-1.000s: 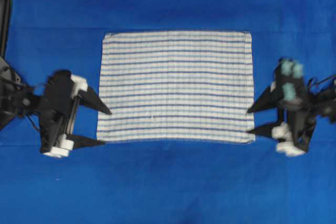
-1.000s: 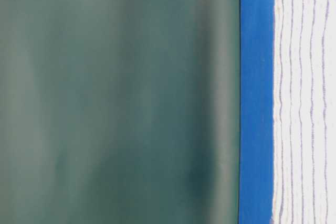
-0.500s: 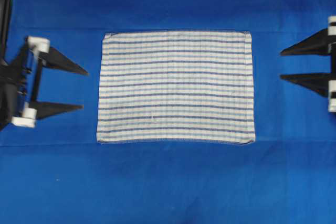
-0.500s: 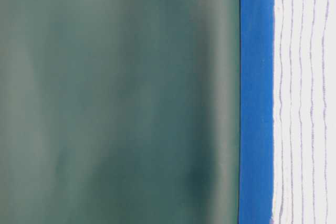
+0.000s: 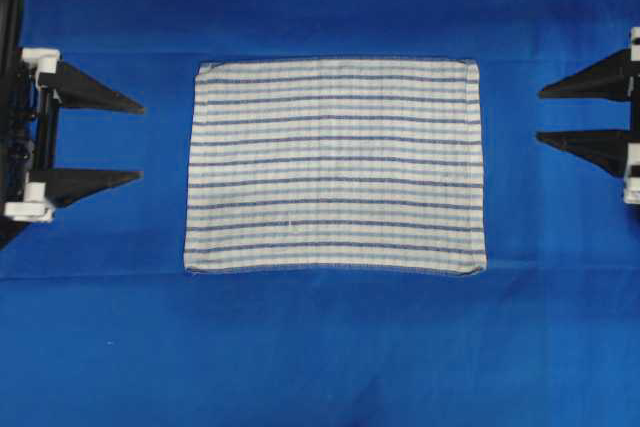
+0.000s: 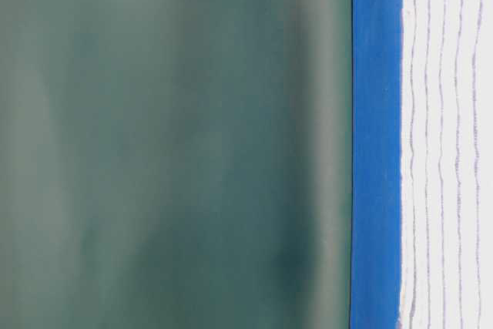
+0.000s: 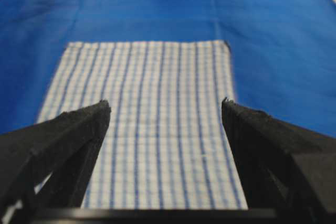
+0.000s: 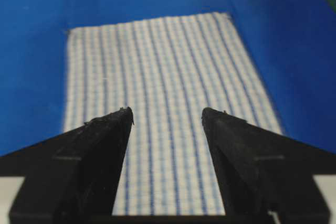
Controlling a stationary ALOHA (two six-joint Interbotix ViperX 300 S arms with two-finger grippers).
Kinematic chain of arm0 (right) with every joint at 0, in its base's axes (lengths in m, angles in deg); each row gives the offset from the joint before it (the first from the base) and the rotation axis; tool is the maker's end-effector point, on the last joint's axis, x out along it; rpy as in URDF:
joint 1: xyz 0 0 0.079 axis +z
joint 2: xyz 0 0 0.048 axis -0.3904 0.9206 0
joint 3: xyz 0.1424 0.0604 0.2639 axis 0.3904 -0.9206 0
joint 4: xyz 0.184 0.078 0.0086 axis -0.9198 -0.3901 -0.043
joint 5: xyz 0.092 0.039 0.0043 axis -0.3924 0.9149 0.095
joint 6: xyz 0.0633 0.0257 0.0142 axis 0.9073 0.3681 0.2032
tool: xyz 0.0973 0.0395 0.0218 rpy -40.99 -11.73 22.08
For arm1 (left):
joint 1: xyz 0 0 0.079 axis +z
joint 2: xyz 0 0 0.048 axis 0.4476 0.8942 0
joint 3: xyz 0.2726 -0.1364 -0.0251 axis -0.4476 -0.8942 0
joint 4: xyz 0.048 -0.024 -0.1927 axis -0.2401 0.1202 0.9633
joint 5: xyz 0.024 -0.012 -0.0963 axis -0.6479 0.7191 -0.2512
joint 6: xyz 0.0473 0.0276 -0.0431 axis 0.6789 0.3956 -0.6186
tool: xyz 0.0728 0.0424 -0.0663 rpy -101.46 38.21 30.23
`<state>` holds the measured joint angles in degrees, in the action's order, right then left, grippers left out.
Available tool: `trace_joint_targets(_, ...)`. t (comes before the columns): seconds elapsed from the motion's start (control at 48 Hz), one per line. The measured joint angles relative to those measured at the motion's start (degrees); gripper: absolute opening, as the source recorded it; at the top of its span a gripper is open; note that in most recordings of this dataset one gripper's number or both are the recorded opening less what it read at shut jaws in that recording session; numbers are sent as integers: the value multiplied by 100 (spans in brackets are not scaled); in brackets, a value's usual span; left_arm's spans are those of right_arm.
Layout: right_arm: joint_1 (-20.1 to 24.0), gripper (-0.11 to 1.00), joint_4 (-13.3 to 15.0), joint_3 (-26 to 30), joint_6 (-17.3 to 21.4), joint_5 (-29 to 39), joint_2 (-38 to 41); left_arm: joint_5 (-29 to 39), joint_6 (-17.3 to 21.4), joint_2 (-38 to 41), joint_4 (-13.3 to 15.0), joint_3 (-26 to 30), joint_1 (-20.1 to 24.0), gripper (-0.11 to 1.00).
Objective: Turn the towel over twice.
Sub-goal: 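Retract both grippers outward away from the towel, then grasp the far towel corners again with both grippers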
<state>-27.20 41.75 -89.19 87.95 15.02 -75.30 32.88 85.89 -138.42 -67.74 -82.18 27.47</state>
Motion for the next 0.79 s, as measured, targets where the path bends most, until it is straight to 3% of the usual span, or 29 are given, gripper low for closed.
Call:
trace_joint_targets(0.458, -1819, 64, -26, 325, 9, -123, 2241, -1028, 0, 2487, 0, 229, 1503, 83)
trace_joint_targets(0.792, -2593, 64, 105, 729, -35, -545, 4166, -1696, 0, 4148, 0, 404, 2268, 83)
